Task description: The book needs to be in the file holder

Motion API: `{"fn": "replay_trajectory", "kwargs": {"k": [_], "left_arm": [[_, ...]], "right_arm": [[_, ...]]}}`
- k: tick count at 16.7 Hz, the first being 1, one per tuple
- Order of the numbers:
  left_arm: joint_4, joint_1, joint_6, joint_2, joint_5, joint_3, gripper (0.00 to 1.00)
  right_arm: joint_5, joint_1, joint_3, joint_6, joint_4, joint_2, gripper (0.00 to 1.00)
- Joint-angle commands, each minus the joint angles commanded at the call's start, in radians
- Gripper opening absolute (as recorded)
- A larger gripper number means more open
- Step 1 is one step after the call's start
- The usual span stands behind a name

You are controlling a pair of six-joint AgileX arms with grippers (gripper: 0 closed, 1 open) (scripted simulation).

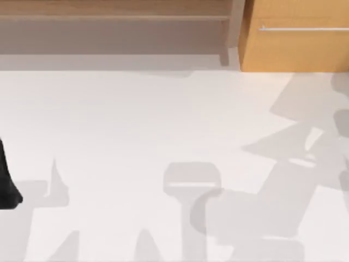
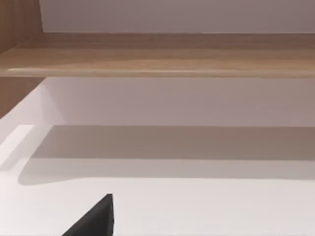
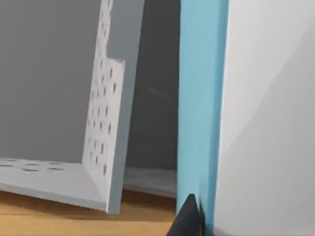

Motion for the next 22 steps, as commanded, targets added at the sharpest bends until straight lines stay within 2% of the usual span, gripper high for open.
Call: {"fn": "replay_trajectory", "kwargs": {"k": [7,11,14,22], "left_arm": [[0.0,0.0,0.0,0.0,0.0,0.0,1.0],[0.0,0.0,0.0,0.0,0.0,0.0,1.0],[0.0,0.0,0.0,0.0,0.0,0.0,1.0],[0.0,0.0,0.0,0.0,0.0,0.0,1.0]], "right_arm": [[-0.558,-0.34,0.148,0.012,0.024,0.179,0.0],[-0.778,-0.438,0.244,-0.001,0.02,0.283,0.0],[-0.846,-0.469,0.277,-0.005,0.016,0.32,0.0],[-0.842,-0.459,0.287,-0.003,0.015,0.325,0.0]]}}
